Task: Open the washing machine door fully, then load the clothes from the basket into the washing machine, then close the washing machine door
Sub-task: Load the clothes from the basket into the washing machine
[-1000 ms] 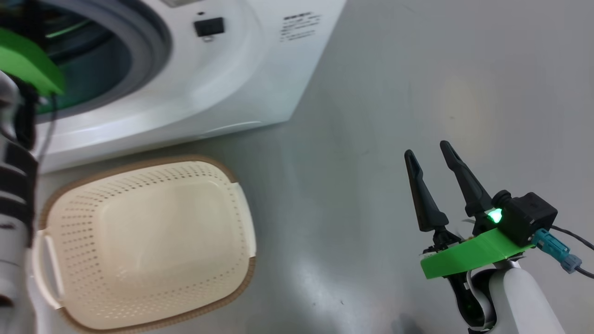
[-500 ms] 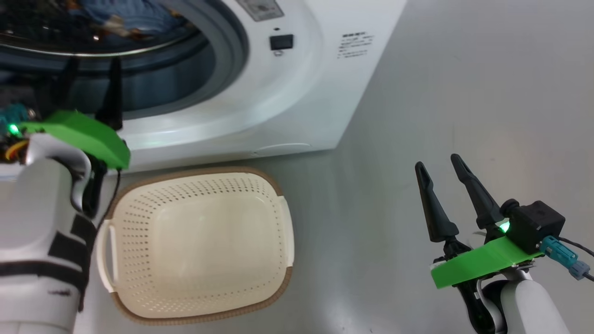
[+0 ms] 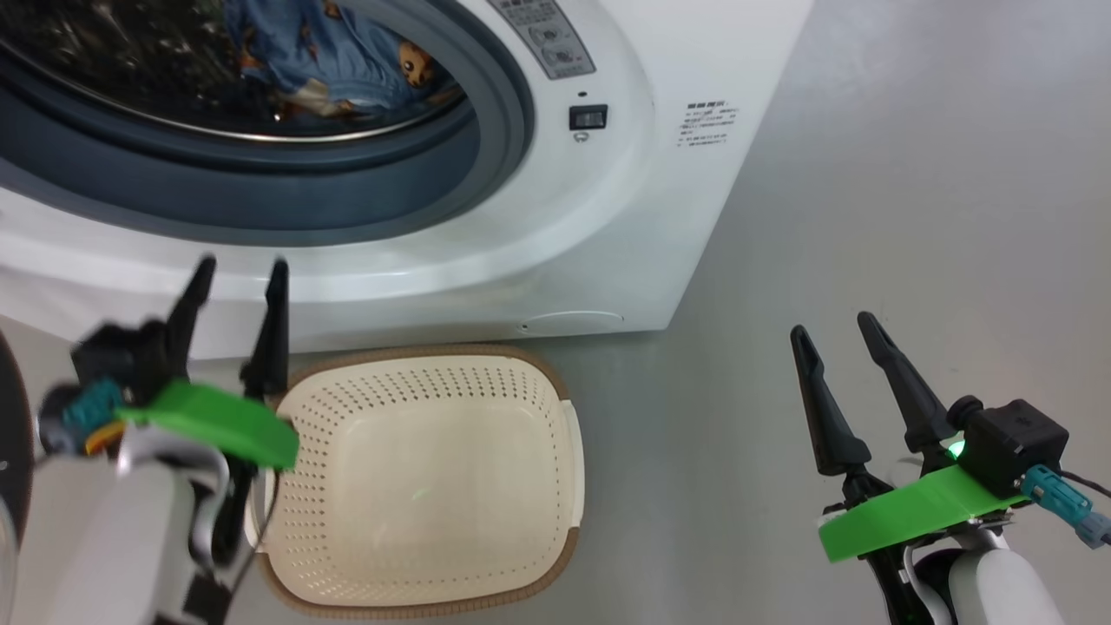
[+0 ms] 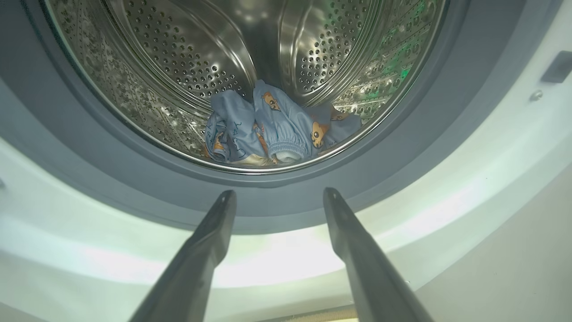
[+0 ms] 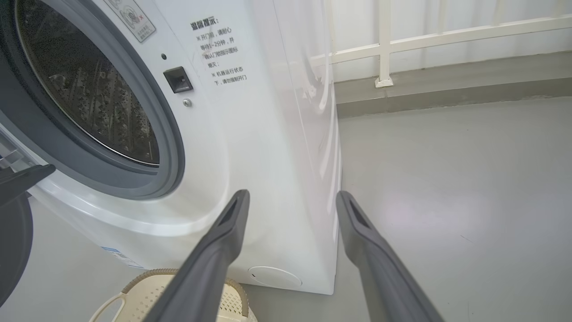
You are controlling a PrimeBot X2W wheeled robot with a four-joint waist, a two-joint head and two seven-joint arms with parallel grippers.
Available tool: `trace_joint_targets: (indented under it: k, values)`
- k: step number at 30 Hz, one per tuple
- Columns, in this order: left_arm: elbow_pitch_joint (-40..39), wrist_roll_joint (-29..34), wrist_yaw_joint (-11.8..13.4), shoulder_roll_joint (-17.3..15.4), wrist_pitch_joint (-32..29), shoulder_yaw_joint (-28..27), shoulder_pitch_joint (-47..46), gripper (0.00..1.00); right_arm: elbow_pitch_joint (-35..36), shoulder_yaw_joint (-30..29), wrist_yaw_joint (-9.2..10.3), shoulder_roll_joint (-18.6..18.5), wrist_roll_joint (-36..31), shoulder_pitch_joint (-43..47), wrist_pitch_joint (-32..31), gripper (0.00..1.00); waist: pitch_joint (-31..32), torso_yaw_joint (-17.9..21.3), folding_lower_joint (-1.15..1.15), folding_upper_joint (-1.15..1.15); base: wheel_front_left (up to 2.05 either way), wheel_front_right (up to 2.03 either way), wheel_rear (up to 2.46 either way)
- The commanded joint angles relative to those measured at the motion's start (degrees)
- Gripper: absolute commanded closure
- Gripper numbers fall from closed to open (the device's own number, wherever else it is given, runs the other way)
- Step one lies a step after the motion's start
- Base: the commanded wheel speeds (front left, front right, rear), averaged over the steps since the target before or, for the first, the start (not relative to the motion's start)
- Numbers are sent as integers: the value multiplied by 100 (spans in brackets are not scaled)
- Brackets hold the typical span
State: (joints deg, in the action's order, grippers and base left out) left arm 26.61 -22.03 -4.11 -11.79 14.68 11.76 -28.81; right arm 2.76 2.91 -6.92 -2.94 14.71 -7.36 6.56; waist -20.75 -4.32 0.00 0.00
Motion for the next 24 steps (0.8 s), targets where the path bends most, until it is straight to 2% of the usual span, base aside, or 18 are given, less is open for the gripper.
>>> trace_joint_targets:
  k: [1,14,24]
  values:
    - [-294,-38,85,-191,31,-221,226,0,153,121,-57,6,50,97,5,0,112,-66,0,0,0,0,0]
    - [-1838,-317,680,184,-29,-291,2078,0,43,102,-57,6,150,407,102,0,817,-152,0,0,0,0,0]
    - [-2230,-193,833,190,0,-250,2747,0,-29,111,-57,6,255,660,147,0,1346,-137,0,0,0,0,0]
